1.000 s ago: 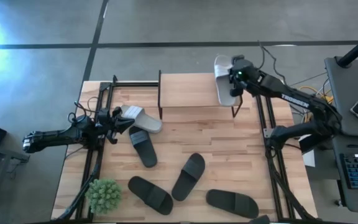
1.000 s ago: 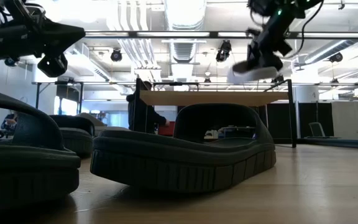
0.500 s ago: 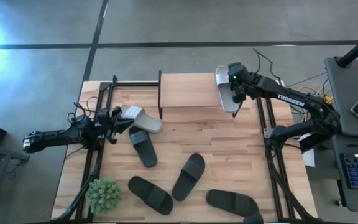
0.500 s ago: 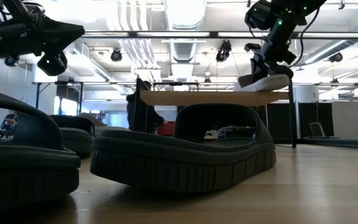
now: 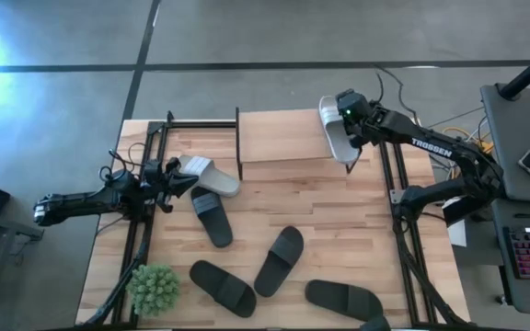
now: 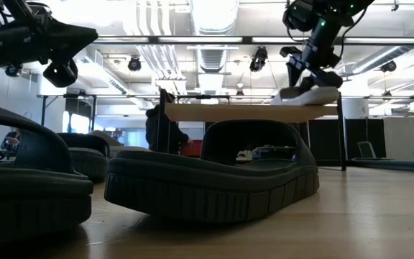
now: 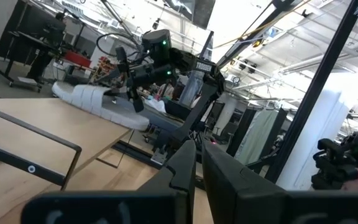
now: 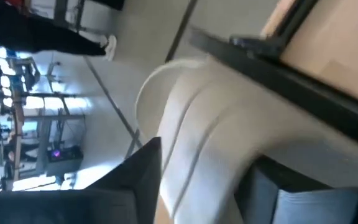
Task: Pick and place slides into the shelf
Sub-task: Put the gray slide on the shelf
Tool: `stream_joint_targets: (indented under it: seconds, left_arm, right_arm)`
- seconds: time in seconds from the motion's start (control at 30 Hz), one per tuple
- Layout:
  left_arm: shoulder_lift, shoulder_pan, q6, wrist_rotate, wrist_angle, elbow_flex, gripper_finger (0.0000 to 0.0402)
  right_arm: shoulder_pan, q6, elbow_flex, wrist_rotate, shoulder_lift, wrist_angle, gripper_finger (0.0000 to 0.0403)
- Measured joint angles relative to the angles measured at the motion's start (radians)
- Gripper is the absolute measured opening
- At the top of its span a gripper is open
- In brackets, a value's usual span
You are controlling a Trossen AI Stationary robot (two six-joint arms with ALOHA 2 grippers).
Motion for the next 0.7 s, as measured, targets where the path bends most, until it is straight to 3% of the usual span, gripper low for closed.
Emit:
stream_joint_targets:
  seconds: [0.23,0.43,0.7]
  left_arm:
    - [-0.001,0.000,0.000,0.000,0.000,0.001,0.0013]
    - [-0.004,0.000,-0.024,0.001,0.001,0.001,0.0013]
    - [-0.002,0.000,-0.024,0.002,0.000,0.001,0.0013]
  right_arm:
    - [0.000,-0.066,0.030,-0.055,-0.006,-0.011,0.0195]
    - [0.006,-0.352,0.117,-0.054,-0.034,-0.046,0.0196]
    - [0.005,-0.371,0.184,-0.050,-0.031,-0.206,0.0196]
